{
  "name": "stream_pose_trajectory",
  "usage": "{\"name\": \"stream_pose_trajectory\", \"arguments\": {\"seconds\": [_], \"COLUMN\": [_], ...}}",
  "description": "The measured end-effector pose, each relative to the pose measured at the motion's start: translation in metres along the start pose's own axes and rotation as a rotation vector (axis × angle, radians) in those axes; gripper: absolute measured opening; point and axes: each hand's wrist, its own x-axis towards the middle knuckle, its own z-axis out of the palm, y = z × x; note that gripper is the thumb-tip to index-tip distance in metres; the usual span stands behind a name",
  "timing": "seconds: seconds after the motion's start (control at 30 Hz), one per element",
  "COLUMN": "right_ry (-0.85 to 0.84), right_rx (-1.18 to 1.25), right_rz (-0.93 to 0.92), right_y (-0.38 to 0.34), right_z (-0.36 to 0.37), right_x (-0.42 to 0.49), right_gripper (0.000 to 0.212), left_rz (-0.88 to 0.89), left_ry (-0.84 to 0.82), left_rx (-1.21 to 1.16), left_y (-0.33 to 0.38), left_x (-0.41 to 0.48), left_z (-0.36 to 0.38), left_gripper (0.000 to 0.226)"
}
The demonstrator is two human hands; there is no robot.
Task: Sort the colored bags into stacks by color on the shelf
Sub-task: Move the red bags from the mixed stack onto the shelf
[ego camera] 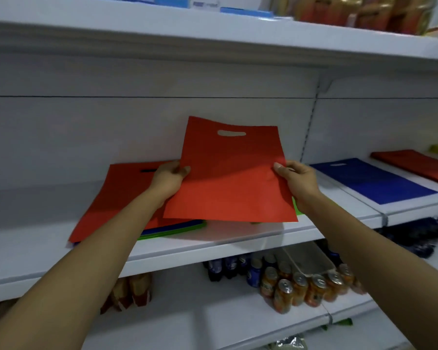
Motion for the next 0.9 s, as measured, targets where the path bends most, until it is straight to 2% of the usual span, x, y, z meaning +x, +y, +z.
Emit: {"name": "stream_pose_trajectory", "arguments": {"seconds": [0.13, 0.3, 0.5, 0.67, 0.8, 0.9], "right_ry": [0.119, 0.252, 0.424, 0.539, 0.615, 0.656], "right_rx": [-0.047, -0.115, -0.129, -0.137, -0.126, -0.093], "right_rz": [0.051, 0.094, 0.112, 0.106, 0.127, 0.143], "right_y": [-0.008, -0.010, -0.017, -0.026, -0.032, -0.032], "right_z": [-0.075, -0.179, -0.310, -0.414, -0.479, -0.517], "right_x": [0.000, -0.008, -0.032, -0.054, -0.071, -0.079], "right_gripper": [0.007, 0.013, 0.014, 0.021, 0.015, 0.011], "left_rz": [0.105, 0.151, 0.214, 0.295, 0.286, 0.292], "left_ry": [-0.045, -0.134, -0.259, -0.357, -0.432, -0.458], "left_rx": [0.001, -0.002, -0.059, -0.093, -0.132, -0.155], "left_y": [0.041, 0.093, 0.156, 0.204, 0.233, 0.249], "left_x": [-0.004, -0.017, -0.054, -0.092, -0.119, -0.130], "left_z": [0.068, 0.165, 0.286, 0.380, 0.443, 0.484], "left_gripper": [0.026, 0.009, 0.019, 0.017, 0.025, 0.023]}}
